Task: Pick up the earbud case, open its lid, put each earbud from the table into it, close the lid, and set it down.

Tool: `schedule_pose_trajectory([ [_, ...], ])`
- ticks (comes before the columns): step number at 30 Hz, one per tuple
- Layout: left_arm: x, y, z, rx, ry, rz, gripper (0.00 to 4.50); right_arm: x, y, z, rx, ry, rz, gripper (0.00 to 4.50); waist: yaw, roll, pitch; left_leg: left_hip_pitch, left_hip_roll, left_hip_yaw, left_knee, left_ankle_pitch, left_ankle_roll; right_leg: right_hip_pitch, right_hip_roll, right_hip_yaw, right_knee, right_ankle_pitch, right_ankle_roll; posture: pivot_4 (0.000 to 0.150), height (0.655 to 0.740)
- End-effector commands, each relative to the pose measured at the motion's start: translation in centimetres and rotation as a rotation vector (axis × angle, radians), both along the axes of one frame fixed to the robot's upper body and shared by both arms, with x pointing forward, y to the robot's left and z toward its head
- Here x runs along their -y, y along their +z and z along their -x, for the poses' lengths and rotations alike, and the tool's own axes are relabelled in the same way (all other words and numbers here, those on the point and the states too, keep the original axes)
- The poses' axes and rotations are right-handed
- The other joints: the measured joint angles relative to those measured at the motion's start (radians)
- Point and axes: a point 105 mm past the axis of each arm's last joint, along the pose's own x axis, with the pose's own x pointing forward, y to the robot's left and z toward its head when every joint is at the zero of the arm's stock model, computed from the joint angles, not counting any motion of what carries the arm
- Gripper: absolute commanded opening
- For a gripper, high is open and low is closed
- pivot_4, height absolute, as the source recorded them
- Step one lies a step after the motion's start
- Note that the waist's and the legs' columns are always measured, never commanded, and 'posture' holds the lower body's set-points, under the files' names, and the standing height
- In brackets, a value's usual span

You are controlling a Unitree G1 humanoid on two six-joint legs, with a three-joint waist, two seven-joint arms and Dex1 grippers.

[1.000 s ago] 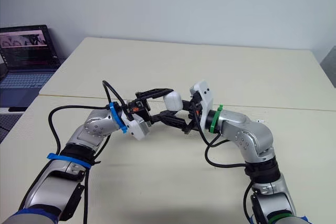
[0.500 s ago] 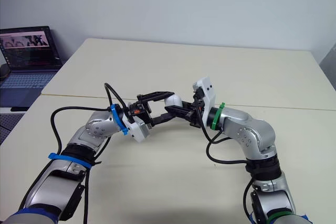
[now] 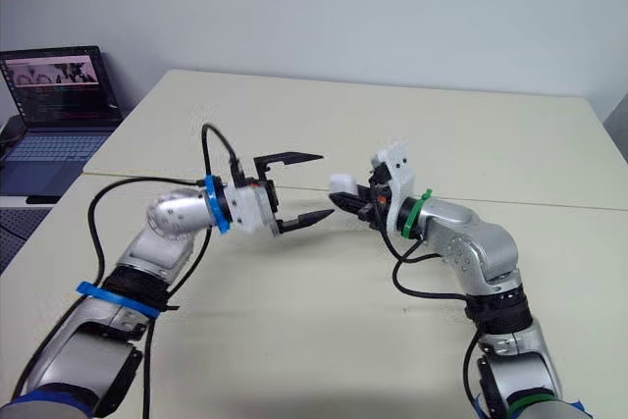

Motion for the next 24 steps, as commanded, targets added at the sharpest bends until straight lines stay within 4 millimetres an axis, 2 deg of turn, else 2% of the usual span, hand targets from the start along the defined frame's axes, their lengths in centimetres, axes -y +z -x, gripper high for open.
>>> schedule_pose_trajectory([
  [1, 0.3, 1.3, 0.4, -0.189, -0.026, -0.019, 4.48, -0.5, 1.2, -0.2, 0.144, 0.014, 0.072, 0.87, -0.002, 0.0, 0.0, 0.0, 0.0, 0.0, 0.0, 0.0, 0.0, 0.0, 0.001, 0.0, 0.0, 0.0, 0.0, 0.15, 0.74],
  [5, 0.0, 1.1, 0.0, -0.346, -0.014, -0.098, 4.48, -1.1, 0.8, 0.2, 0.226, 0.072, 0.184, 0.87, -0.003, 0.0, 0.0, 0.0, -0.001, -0.002, 0.0, 0.0, 0.0, 0.0, 0.004, -0.002, 0.0, 0.0, 0.0, 0.15, 0.74],
  [8, 0.1, 0.8, -0.6, -0.388, -0.007, -0.167, 3.91, -1.8, 0.4, 0.8, 0.287, 0.127, 0.273, 0.87, -0.002, 0.0, 0.0, 0.0, -0.001, -0.002, 0.0, 0.001, 0.0, 0.0, 0.005, -0.003, 0.0, 0.0, 0.0, 0.15, 0.74],
  [12, 0.2, 0.6, -1.6, -0.37, 0.025, -0.231, 2.67, -2.1, 0.1, 1.1, 0.339, 0.166, 0.351, 0.87, 0.0, 0.0, 0.0, 0.0, -0.001, -0.002, 0.001, 0.001, 0.0, 0.001, 0.005, -0.003, -0.001, 0.0, 0.0, 0.15, 0.74],
  [24, 1.2, 0.0, -2.1, -0.336, -0.001, -0.297, 2.67, -2.9, 0.6, 1.5, 0.382, 0.204, 0.399, 0.87, 0.001, 0.0, 0.0, 0.0, -0.001, -0.003, 0.0, 0.004, -0.005, 0.001, 0.001, -0.003, -0.001, 0.0, 0.0, 0.15, 0.74],
])
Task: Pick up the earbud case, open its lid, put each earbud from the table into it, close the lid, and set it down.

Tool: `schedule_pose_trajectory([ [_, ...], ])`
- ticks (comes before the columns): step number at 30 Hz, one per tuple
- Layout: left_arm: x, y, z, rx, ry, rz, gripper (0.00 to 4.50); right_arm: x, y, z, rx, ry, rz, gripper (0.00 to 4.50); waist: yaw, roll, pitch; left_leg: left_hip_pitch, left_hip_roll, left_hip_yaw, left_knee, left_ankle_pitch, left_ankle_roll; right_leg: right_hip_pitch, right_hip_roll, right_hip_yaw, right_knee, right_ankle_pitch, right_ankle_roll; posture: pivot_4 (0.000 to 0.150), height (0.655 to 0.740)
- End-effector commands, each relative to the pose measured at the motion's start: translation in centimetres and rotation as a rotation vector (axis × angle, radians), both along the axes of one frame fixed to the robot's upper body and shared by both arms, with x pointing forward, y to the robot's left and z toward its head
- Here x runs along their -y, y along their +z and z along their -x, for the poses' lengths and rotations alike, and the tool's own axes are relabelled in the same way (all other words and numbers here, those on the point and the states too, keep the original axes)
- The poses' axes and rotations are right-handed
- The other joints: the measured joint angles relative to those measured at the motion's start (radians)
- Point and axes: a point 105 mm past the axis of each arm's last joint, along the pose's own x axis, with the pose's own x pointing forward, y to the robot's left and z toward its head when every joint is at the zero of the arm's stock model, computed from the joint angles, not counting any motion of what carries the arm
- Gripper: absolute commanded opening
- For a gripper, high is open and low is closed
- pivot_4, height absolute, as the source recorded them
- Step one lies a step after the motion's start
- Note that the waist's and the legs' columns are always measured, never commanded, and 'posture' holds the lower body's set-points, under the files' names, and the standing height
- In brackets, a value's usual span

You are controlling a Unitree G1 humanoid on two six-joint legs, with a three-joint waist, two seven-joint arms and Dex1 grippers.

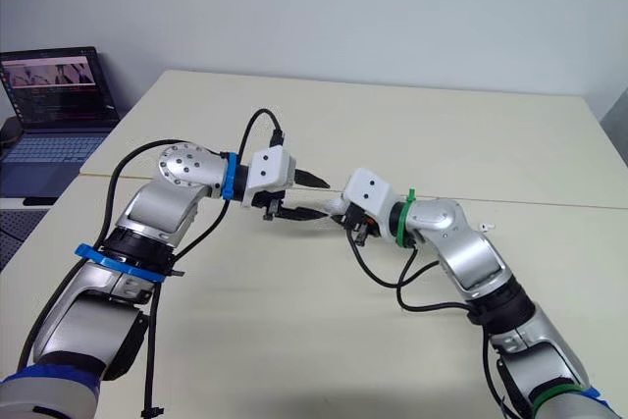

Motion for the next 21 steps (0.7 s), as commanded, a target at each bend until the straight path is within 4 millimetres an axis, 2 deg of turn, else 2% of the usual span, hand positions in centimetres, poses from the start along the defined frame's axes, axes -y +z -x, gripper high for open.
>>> schedule_pose_trajectory([
  [1, 0.21, 1.41, -0.21, 0.063, -0.02, -0.003, 2.67, -0.88, 1.94, 0.56, 0.077, 0.043, -0.009, 0.87, 0.0, 0.0, 0.0, 0.0, 0.0, 0.0, 0.0, 0.0, 0.0, 0.0, 0.0, 0.0, 0.0, 0.0, 0.0, 0.15, 0.74],
  [12, 0.69, 1.47, -0.05, 0.072, -0.048, 0.005, 2.67, -1.12, 1.78, 0.84, 0.092, 0.07, 0.021, 0.87, 0.0, 0.0, 0.0, 0.0, 0.0, 0.0, 0.0, 0.0, 0.0, 0.0, 0.0, 0.0, 0.0, 0.0, 0.0, 0.15, 0.74],
  [17, 0.88, 0.78, 0.19, 0.067, -0.07, -0.028, 2.67, -1.38, 1.88, 0.85, 0.099, 0.078, 0.02, 0.87, 0.0, 0.0, 0.0, 0.0, 0.0, 0.0, 0.0, 0.0, 0.0, 0.0, 0.0, 0.0, 0.0, 0.0, 0.0, 0.15, 0.74],
  [21, 1.04, 0.67, 0.33, 0.061, -0.082, -0.02, 1.82, -1.52, 1.97, 0.93, 0.108, 0.088, 0.029, 0.87, 0.0, 0.0, 0.0, 0.0, 0.0, 0.0, 0.0, 0.0, 0.0, 0.0, 0.0, 0.0, 0.0, 0.0, 0.0, 0.15, 0.74],
])
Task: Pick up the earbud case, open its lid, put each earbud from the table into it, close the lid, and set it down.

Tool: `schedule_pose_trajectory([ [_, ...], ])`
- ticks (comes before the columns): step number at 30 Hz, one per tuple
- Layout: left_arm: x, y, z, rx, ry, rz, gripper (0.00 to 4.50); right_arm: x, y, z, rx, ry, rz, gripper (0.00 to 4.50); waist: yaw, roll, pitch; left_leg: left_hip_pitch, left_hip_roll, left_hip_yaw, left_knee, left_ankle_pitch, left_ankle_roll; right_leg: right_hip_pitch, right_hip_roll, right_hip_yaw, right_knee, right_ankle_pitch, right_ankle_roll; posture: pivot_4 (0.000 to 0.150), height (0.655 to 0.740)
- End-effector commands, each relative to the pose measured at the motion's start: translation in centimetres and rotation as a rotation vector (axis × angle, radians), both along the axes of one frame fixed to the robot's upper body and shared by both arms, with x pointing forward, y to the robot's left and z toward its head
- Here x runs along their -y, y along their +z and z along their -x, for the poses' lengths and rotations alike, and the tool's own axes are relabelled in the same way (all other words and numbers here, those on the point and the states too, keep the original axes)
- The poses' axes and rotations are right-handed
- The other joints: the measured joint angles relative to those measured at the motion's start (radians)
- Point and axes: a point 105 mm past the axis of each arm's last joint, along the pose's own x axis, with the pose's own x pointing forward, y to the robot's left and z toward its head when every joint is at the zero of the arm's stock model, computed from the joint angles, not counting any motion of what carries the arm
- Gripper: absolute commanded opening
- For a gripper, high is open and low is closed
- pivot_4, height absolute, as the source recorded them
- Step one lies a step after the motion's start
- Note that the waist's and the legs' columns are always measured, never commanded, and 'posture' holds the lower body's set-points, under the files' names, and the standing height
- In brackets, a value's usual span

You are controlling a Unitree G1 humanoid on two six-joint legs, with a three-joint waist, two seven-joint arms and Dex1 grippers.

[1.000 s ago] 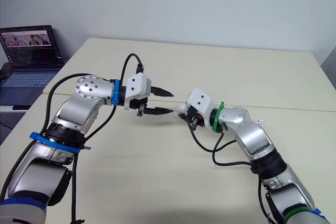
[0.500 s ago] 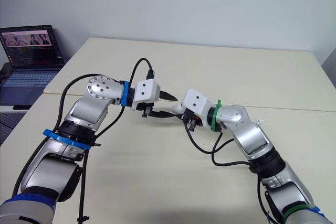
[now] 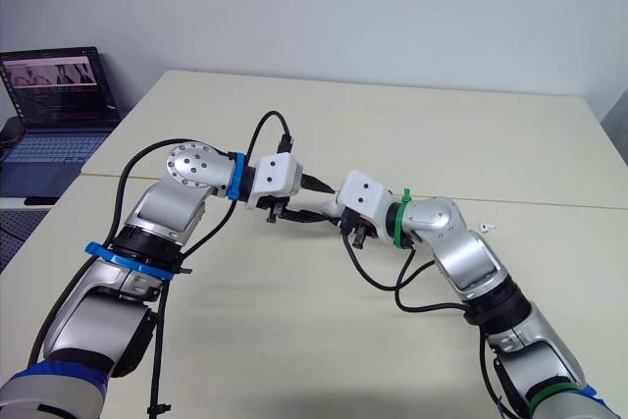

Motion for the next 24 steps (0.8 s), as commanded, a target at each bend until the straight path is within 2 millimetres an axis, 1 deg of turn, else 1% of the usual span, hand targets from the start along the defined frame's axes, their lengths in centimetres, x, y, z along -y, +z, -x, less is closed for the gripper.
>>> schedule_pose_trajectory([
  [1, 0.7, 1.0, 0.2, 0.035, -0.03, 0.026, 1.53, -1.2, 2.3, 0.8, 0.09, 0.069, -0.02, 0.87, 0.0, 0.0, 0.0, 0.0, 0.0, 0.0, 0.0, 0.0, 0.0, 0.0, 0.0, 0.0, 0.0, 0.0, 0.0, 0.15, 0.74],
  [3, 0.8, 1.1, 0.1, 0.035, -0.031, 0.024, 0.81, -1.3, 2.3, 0.8, 0.094, 0.068, -0.021, 0.87, 0.0, 0.0, 0.0, 0.0, 0.0, 0.0, 0.0, 0.0, 0.0, 0.0, 0.0, 0.0, 0.0, 0.0, 0.0, 0.15, 0.74],
  [4, 0.8, 1.1, 0.2, 0.035, -0.032, 0.024, 0.75, -1.3, 2.3, 0.8, 0.095, 0.068, -0.02, 0.87, 0.0, 0.0, 0.0, 0.0, 0.0, 0.0, 0.0, 0.0, 0.0, 0.0, 0.0, 0.0, 0.0, 0.0, 0.0, 0.15, 0.74],
  [10, 1.0, 1.1, 0.2, 0.026, -0.027, 0.038, 0.75, -1.2, 2.4, 0.7, 0.103, 0.062, -0.022, 0.87, 0.0, 0.0, 0.0, 0.0, 0.0, 0.0, 0.0, 0.0, 0.0, 0.0, 0.0, 0.0, 0.0, 0.0, 0.0, 0.15, 0.74],
  [12, 0.9, 1.1, 0.0, -0.006, 0.0, 0.072, 0.75, -0.7, 2.5, 0.5, 0.102, 0.048, -0.027, 1.58, 0.0, 0.0, 0.0, 0.0, 0.0, 0.0, 0.0, 0.0, 0.0, 0.0, 0.0, 0.0, 0.0, 0.0, 0.0, 0.15, 0.74],
  [14, 0.6, 1.1, -0.1, -0.053, 0.035, 0.117, 0.75, 0.0, 2.6, 0.3, 0.104, 0.028, -0.032, 2.13, 0.0, 0.0, 0.0, 0.0, 0.0, 0.0, 0.0, 0.0, 0.0, 0.0, 0.0, 0.0, 0.0, 0.0, 0.0, 0.15, 0.74],
  [15, 0.4, 1.2, -0.2, -0.078, 0.052, 0.142, 0.75, 0.4, 2.6, 0.2, 0.108, 0.02, -0.032, 2.48, 0.0, 0.0, 0.0, 0.0, 0.0, 0.0, 0.0, 0.0, 0.0, 0.0, 0.0, 0.0, 0.0, 0.0, 0.0, 0.15, 0.74],
  [17, -0.2, 1.0, -0.3, -0.137, 0.096, 0.195, 0.75, 1.7, 2.8, 0.1, 0.112, -0.008, -0.034, 3.19, 0.0, 0.0, 0.0, 0.0, 0.0, 0.0, 0.0, 0.0, 0.0, 0.0, 0.0, 0.0, 0.0, 0.0, 0.0, 0.15, 0.74],
  [20, -1.1, 0.9, -0.1, -0.293, 0.179, 0.381, 0.75, 4.0, 4.1, 0.1, 0.084, -0.081, -0.132, 4.35, 0.0, 0.0, 0.0, 0.0, 0.0, -0.001, 0.0, 0.0, 0.0, 0.0, -0.001, 0.0, 0.0, 0.0, 0.0, 0.15, 0.74],
  [22, -1.3, 1.1, 0.1, -0.362, 0.214, 0.48, 0.75, 4.4, 4.6, 0.6, 0.043, -0.084, -0.188, 4.43, 0.0, 0.0, 0.0, 0.0, 0.001, -0.001, 0.0, 0.0, 0.0, 0.0, -0.001, 0.0, 0.001, 0.0, 0.0, 0.15, 0.74],
  [24, -1.3, 1.2, 0.6, -0.39, 0.218, 0.52, 0.75, 4.4, 4.6, 0.9, 0.008, -0.086, -0.218, 4.43, 0.0, 0.0, 0.0, 0.0, 0.001, -0.002, 0.0, 0.0, 0.0, 0.0, -0.001, -0.001, 0.001, 0.0, 0.0, 0.15, 0.74],
])
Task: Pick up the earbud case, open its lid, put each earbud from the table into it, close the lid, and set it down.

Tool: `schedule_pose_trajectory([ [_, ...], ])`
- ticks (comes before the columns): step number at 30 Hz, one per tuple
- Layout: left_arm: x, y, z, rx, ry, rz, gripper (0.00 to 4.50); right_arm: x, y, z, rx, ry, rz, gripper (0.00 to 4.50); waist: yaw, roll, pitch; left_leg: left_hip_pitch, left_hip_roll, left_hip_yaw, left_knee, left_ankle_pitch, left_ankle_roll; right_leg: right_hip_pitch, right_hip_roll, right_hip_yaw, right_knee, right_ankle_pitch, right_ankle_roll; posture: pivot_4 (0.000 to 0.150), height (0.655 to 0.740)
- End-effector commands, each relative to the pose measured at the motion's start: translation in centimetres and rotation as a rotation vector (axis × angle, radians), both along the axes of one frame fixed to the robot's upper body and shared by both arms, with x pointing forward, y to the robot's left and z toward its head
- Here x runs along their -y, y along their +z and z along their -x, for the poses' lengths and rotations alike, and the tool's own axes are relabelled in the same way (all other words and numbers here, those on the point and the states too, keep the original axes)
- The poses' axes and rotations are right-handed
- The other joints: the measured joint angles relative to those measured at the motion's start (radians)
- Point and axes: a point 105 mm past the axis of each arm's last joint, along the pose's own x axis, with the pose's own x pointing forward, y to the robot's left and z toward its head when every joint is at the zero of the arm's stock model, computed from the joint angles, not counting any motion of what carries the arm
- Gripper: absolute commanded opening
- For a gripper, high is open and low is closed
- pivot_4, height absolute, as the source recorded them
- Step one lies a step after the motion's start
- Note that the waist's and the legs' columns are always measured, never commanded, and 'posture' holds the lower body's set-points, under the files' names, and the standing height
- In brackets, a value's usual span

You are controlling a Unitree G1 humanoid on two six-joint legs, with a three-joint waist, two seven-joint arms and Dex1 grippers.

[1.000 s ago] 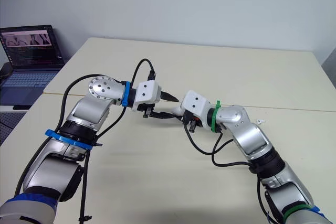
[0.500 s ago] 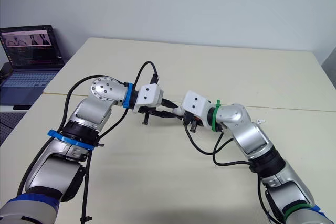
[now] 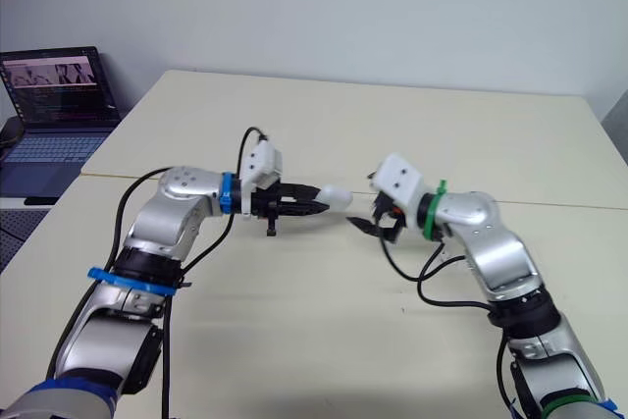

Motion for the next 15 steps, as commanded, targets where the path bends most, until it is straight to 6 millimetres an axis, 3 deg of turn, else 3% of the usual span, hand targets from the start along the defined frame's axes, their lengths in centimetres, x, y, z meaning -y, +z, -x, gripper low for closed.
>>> schedule_pose_trajectory([
  [1, 0.6, 2.5, 0.9, 0.022, -0.013, 0.108, 0.75, -0.6, 1.6, 1.1, 0.006, 0.038, -0.074, 4.43, 0.0, 0.0, 0.0, 0.0, 0.0, 0.0, 0.0, 0.0, 0.0, 0.0, 0.0, 0.0, 0.0, 0.0, 0.0, 0.15, 0.74],
  [8, 1.3, 2.5, 2.2, 0.0, -0.033, 0.115, 0.75, -1.7, 2.2, 1.4, -0.036, 0.054, -0.134, 4.43, 0.001, 0.0, 0.0, 0.001, -0.001, 0.0, 0.0, 0.001, 0.001, 0.002, 0.0, 0.001, 0.0, 0.0, 0.0, 0.15, 0.74],
  [15, 1.6, 1.9, 3.0, -0.016, -0.052, 0.105, 0.75, -1.4, 3.0, 0.6, -0.083, 0.012, -0.213, 4.43, 0.001, 0.0, 0.0, 0.001, -0.001, 0.0, 0.0, 0.003, 0.003, 0.002, 0.0, 0.001, 0.0, 0.0, 0.0, 0.15, 0.74],
])
